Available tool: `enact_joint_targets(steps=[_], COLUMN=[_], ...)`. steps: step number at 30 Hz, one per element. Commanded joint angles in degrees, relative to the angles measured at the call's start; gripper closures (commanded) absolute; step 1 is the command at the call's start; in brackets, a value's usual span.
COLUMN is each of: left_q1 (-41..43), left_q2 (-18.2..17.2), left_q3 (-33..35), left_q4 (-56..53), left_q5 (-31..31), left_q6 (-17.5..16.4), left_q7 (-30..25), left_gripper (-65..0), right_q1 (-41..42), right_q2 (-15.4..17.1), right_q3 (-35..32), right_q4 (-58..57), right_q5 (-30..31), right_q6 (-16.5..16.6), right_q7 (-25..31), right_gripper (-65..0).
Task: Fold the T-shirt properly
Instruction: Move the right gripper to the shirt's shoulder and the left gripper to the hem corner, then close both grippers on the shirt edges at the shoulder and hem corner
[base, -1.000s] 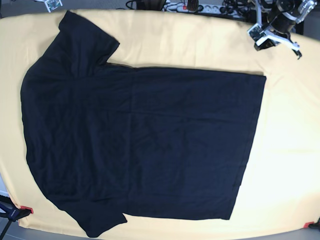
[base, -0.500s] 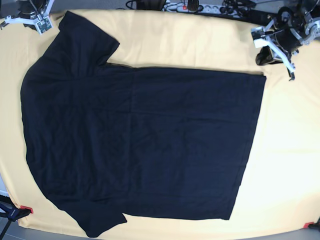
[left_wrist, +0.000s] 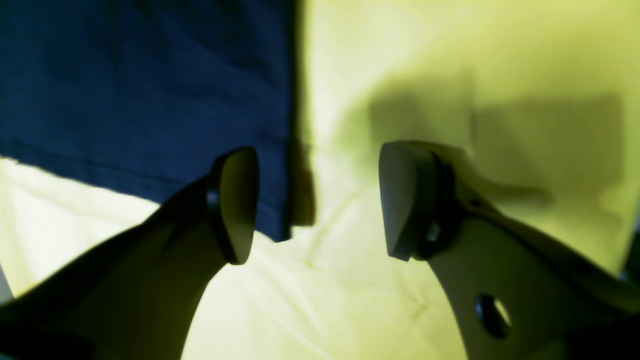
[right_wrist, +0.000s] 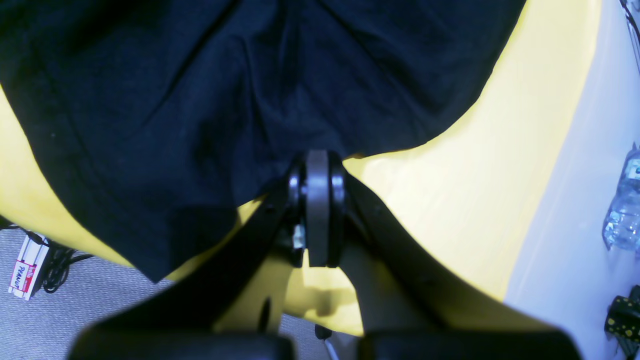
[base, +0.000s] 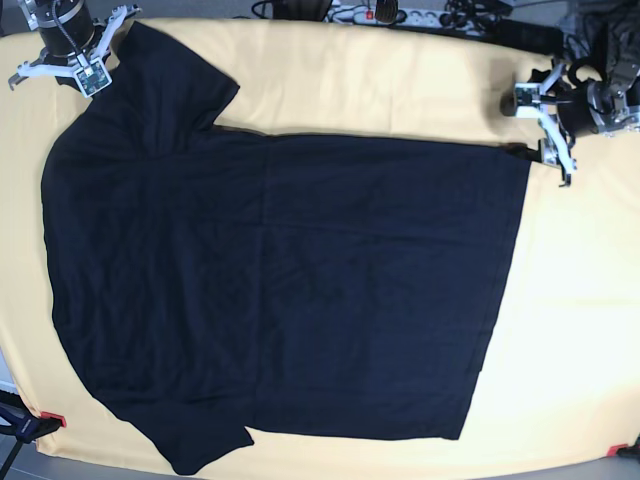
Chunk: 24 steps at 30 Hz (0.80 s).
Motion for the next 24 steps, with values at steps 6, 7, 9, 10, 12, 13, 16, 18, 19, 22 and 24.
enact_joint_targets(steps=[6,7,9,10,12,13,16,18,19,22,24], left_q1=[-12.02,-13.75,-16.96,-18.34,-20.37,-21.11,-22.12,-22.21,-22.18,-22.18,-22.18], left_q2=[-2.82,-2.82,-2.82,-2.86,-3.17,-3.52,-5.18,-6.80,-7.56,-9.16,-9.35], left_q3=[10.91,12.33,15.21,16.46,18.18,18.51,18.49,18.47,18.47,18.47,18.47], left_q4=[-4.96,-5.60,-6.60,-6.84,-6.51,-6.10,-4.24,-2.40,-1.51,0.07,0.02], left_q5=[2.03,2.01,2.03,2.01,1.77,1.33,-1.66,-3.98,-4.55,-4.50,-4.48], left_q6=[2.29,2.27,2.25,2.23,1.42,1.27,1.16,1.16,1.11,1.09,0.90], left_q7=[-0.68,-0.68,-0.63,-0.17,2.36,3.28,5.84,7.39,7.82,7.80,7.78], left_gripper=[-38.5,-38.5,-38.5,-38.5,-38.5,-38.5,-38.4,-38.4,-38.4,-38.4,-38.4], right_q1=[-0.63,-0.63,-0.63,-0.63,-0.63,-0.66,-0.63,-0.63,-0.66,-0.63,-0.66], right_q2=[0.48,0.48,0.50,0.50,0.50,0.48,0.50,0.50,0.50,0.50,0.50], right_q3=[0.35,0.35,0.37,0.35,0.35,0.37,0.37,0.37,0.37,0.37,0.37], right_q4=[1.01,1.01,1.01,1.01,1.01,1.01,1.01,1.01,1.01,1.01,1.01], right_q5=[-0.24,-0.24,-0.24,-0.24,-0.24,-0.24,-0.44,-0.44,-0.44,-0.44,-0.44], right_q6=[-0.55,-0.57,-0.57,-0.57,-0.57,-0.55,-0.55,-0.55,-0.55,-0.55,-0.55], right_q7=[1.03,1.03,1.03,1.03,1.03,1.03,1.01,1.01,1.01,1.03,0.79], right_gripper=[0.0,0.0,0.0,0.0,0.0,0.0,0.0,0.0,0.0,0.0,0.0])
